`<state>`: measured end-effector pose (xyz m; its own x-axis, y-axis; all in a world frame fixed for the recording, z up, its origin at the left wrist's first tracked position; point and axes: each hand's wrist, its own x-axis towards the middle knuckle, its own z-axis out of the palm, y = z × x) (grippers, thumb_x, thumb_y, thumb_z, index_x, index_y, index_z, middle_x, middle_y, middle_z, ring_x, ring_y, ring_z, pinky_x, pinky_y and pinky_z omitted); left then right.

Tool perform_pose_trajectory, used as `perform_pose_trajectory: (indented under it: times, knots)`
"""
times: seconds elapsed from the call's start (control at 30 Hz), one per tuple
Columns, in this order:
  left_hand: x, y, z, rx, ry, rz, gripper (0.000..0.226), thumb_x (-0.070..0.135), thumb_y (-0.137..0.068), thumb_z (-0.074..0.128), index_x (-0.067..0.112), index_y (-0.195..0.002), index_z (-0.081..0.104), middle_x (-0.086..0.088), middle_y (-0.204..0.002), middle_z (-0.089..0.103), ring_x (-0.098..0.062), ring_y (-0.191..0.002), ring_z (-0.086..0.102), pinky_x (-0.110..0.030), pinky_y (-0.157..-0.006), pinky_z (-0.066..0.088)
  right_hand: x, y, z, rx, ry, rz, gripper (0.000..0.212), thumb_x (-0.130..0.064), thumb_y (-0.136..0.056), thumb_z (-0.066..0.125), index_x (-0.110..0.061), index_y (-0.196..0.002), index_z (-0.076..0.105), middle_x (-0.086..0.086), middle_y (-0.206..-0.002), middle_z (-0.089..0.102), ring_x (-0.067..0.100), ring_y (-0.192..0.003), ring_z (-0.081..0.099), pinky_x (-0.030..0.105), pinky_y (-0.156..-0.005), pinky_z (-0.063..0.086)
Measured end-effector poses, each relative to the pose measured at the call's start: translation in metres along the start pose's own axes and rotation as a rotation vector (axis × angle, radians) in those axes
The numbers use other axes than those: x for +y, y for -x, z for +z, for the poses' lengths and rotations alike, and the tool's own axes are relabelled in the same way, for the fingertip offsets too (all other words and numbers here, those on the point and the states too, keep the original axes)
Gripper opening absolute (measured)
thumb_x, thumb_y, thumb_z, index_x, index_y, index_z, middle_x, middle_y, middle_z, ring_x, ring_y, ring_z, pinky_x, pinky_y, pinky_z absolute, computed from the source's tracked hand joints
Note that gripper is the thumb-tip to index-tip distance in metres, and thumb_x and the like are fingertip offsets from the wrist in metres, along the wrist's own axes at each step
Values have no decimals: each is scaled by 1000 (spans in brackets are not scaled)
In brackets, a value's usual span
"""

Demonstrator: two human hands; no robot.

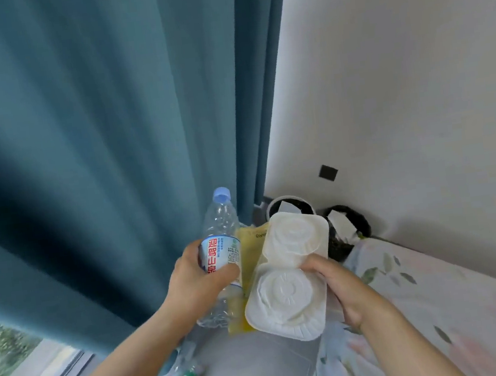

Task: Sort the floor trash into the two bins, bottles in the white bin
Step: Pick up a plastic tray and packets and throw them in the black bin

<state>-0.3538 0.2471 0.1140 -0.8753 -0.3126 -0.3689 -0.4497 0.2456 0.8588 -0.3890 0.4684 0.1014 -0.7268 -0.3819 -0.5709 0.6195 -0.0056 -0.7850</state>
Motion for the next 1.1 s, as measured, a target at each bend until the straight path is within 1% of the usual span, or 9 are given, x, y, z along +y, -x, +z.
perform_pose_trajectory:
  times: [0.13,0.23,0.43,0.57,0.7,0.83,0.9,1.0,1.1]
  knots:
    - [20,-26,32,-74,-18,14,51,19,-73,76,29,-113,46,8,-98,61,-7,-84,60,-18,-58,45,-9,-6,-34,44,-70,-29,14,-16,-90,54,-11,-99,63,6,-77,69,15,-67,67,24,-55,52]
    - [33,-52,50,-135,-23,9,50,19,-73,75,31,-114,48,7,-101,62,-8,-86,62,-18,-58,45,-16,-19,-54,95,-117,-32,16,-13,-92,50,-8,-99,63,6,-74,69,14,-64,68,22,-53,52]
    - [63,-121,79,-230,1,20,57,28,-58,74,35,-109,52,7,-102,65,-12,-90,63,-26,-70,51,-42,-59,-88,225,-149,-66,51,-25,-70,61,-9,-118,61,13,-100,70,27,-93,68,36,-79,54]
    - [85,-170,92,-289,2,2,68,33,-48,69,33,-115,52,3,-103,66,-17,-91,65,-34,-76,56,-68,-88,-105,285,-169,-88,53,-25,-68,60,-9,-119,60,18,-110,70,34,-104,66,46,-93,50]
    - [109,-219,104,-357,-46,4,75,35,-46,71,30,-118,51,2,-104,66,-19,-92,66,-38,-78,58,-91,-114,-117,314,-205,-129,46,-25,-78,60,-10,-121,57,18,-108,68,36,-102,66,49,-93,51]
    - [127,-260,125,-420,-76,20,79,35,-46,74,29,-121,51,2,-104,66,-18,-92,66,-39,-79,58,-100,-138,-135,393,-242,-113,29,-18,-95,51,-7,-121,57,17,-104,69,33,-95,68,43,-85,55]
    - [137,-274,138,-445,-93,16,71,29,-55,76,29,-121,50,2,-105,65,-17,-93,65,-35,-77,57,-105,-147,-146,436,-233,-88,27,-18,-95,50,-7,-119,58,17,-102,70,33,-93,69,42,-83,56]
    - [150,-299,160,-468,-124,14,71,31,-52,72,32,-118,47,4,-104,63,-16,-93,63,-36,-79,56,-112,-164,-168,484,-262,-73,32,-19,-93,53,-6,-122,57,21,-109,69,38,-101,67,47,-87,55]
    - [160,-324,186,-473,-134,16,63,22,-64,78,31,-119,47,3,-104,63,-17,-93,63,-39,-82,57,-118,-184,-198,502,-300,-53,36,-21,-91,55,-6,-124,56,21,-109,69,36,-98,68,41,-78,56]
